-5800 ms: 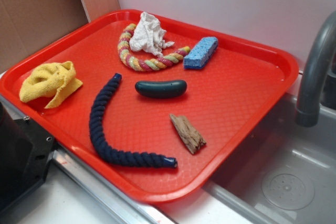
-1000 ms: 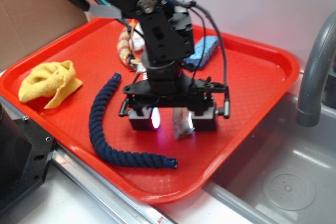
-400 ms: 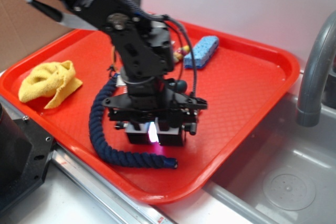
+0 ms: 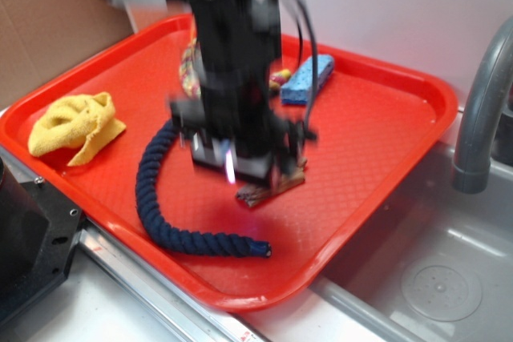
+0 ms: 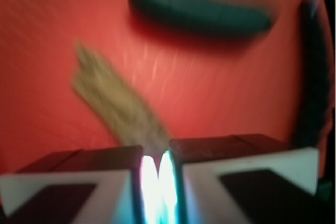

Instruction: Grab the wood chip.

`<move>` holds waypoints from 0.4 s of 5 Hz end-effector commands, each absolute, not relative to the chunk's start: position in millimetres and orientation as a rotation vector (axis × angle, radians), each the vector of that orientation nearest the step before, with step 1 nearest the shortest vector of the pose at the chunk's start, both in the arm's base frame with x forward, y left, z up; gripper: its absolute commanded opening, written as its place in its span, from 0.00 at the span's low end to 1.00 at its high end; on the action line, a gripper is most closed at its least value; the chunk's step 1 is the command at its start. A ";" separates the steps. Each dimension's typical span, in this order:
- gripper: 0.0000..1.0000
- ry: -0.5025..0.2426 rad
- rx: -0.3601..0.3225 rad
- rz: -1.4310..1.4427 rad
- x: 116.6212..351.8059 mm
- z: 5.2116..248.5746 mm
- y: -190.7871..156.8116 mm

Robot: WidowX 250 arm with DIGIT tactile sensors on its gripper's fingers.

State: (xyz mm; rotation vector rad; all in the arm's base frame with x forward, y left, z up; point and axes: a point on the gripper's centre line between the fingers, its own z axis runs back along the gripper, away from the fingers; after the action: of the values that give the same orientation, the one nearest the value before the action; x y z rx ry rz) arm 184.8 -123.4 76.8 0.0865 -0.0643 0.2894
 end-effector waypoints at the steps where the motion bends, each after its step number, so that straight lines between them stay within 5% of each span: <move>1: 1.00 -0.094 0.061 0.288 196.4 90.8 -125.8; 2: 1.00 -0.138 0.041 0.152 219.7 74.5 -130.3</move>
State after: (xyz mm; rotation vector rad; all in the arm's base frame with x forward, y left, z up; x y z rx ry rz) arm 203.0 -125.3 60.4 0.0731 -0.0942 0.1390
